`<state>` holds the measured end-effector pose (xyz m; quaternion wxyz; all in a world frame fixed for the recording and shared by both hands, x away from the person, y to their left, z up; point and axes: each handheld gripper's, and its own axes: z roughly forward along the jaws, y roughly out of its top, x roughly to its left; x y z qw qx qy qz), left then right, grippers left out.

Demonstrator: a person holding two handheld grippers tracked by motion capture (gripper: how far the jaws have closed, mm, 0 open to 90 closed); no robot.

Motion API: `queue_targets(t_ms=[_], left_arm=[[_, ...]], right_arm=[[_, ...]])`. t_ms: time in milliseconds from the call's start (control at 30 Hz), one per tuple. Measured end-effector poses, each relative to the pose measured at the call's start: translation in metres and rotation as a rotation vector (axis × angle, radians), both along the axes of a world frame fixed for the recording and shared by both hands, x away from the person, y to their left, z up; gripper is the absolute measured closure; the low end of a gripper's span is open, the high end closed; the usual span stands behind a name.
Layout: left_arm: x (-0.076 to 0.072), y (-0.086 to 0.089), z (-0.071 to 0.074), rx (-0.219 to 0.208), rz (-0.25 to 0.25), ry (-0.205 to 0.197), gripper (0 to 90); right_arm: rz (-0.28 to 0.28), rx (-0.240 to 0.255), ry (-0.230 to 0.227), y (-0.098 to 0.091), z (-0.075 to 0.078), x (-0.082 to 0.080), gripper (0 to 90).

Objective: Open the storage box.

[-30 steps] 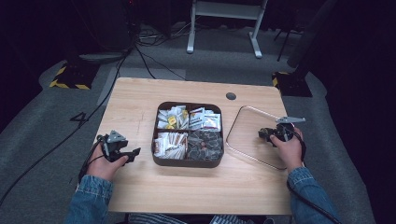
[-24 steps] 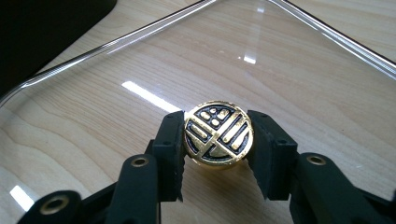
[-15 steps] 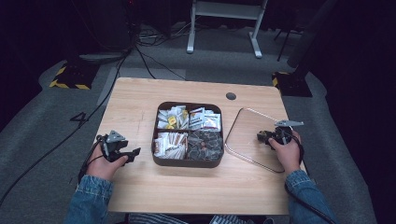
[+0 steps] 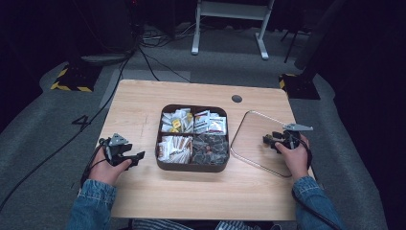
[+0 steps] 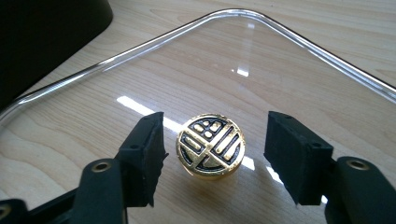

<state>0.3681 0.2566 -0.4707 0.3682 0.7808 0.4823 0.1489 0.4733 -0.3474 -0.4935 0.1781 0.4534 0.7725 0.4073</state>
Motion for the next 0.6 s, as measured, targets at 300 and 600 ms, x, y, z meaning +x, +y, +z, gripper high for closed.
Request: queue_targets(t_ms=[300, 600], left_arm=[[-0.002, -0.001, 0.002, -0.008, -0.005, -0.004, 36.8], [-0.009, -0.005, 0.01, -0.014, -0.021, -0.024, 37.6]], right_arm=[[0.009, 0.009, -0.022, 0.001, 0.014, -0.012, 36.4], [0.014, 0.034, -0.029, 0.002, 0.024, -0.034, 36.6]])
